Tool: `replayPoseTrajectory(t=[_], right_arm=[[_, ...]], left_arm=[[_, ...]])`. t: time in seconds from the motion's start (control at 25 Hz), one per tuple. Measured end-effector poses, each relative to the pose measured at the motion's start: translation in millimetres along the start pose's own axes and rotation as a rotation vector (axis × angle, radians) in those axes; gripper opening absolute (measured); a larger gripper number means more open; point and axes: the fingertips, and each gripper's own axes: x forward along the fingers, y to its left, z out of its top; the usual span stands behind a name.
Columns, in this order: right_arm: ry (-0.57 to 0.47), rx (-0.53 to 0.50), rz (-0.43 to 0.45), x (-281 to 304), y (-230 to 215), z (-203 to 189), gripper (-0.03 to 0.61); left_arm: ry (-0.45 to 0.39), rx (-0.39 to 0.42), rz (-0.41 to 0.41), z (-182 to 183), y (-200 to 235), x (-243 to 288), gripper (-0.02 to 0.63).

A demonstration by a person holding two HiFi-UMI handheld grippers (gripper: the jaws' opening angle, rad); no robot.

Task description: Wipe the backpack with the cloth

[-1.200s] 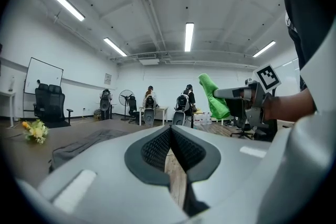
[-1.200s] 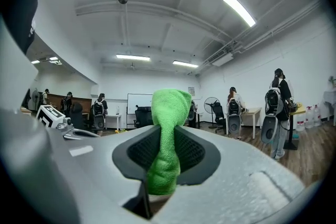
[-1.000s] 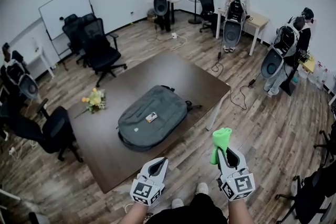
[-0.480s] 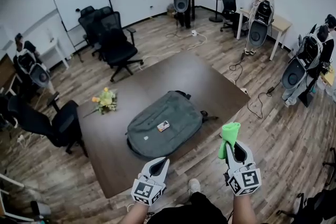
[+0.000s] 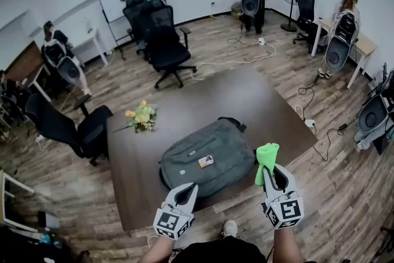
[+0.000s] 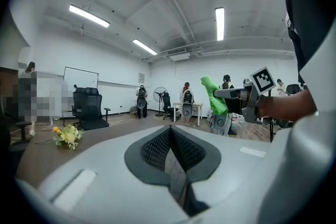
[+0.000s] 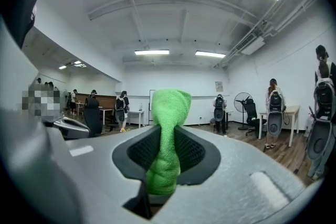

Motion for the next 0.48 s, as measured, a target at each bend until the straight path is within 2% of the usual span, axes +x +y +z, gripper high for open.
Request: replayPoseTrajectory(t=[0.48], right_arm=[[0.089, 0.018, 0.293, 92.1, 34.0, -36.2, 0.081]], left_arm=[[0.039, -0.051, 0.237, -7.3, 40.1, 7.1, 0.018]])
